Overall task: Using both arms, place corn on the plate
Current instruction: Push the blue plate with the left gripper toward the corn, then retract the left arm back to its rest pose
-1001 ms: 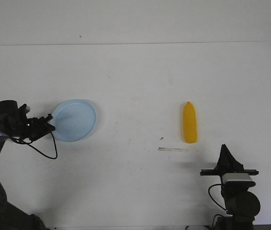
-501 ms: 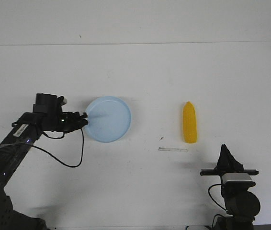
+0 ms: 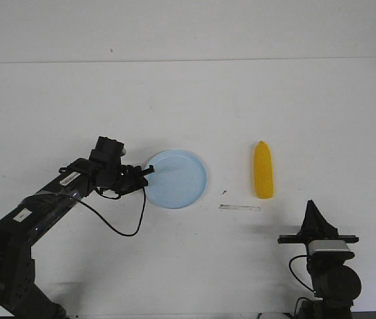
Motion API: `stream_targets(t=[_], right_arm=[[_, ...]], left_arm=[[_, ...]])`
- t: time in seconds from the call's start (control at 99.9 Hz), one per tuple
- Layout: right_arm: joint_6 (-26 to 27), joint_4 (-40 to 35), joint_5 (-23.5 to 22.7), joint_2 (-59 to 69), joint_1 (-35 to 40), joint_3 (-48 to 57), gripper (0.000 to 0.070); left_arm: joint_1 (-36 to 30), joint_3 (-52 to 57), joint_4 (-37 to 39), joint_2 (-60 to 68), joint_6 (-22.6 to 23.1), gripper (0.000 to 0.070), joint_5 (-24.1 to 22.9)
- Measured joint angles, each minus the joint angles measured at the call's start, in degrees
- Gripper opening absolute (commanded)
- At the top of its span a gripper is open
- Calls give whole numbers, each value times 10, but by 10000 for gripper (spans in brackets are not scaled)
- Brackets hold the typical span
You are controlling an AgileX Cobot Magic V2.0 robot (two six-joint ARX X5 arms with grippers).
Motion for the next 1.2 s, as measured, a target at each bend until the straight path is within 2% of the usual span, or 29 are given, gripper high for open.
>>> stream_targets(t=[0.06,0.14,0.21,0.411,0.461,0.631,0.821,0.881,0.961,1.011,1.071,1.202], right_arm=[[0,0,0,0,0,0,11],[0,0,0,0,0,0,11],[0,0,0,0,0,0,11],[0,0,0,0,0,0,11],[0,0,0,0,0,0,11],[0,0,0,0,0,0,11],[0,0,0,0,0,0,11],[0,0,0,0,0,0,11],[0,0,0,0,0,0,11],[0,0,0,0,0,0,11],[0,0,0,0,0,0,11],[0,0,0,0,0,0,11]], left_arm=[[-1,0,1,0,-4,19,-6],[-3,0,0,0,-6,117,-7],[-3,0,0,0,-7,173,-6],[-4,0,0,0,-6,291,-6],[-5,0,-2,-3,-6,293,-7],[-10,0,-3,-63,14,287,-41],[-10,0,29,-169,76,266,-124],[-10,0,38,-195,102,210,-163],[-10,-2,66,-232,137,78,-207],[-10,-2,87,-256,160,29,-222],[-8,-2,108,-282,187,0,-233],[2,-5,133,-326,258,0,-250]])
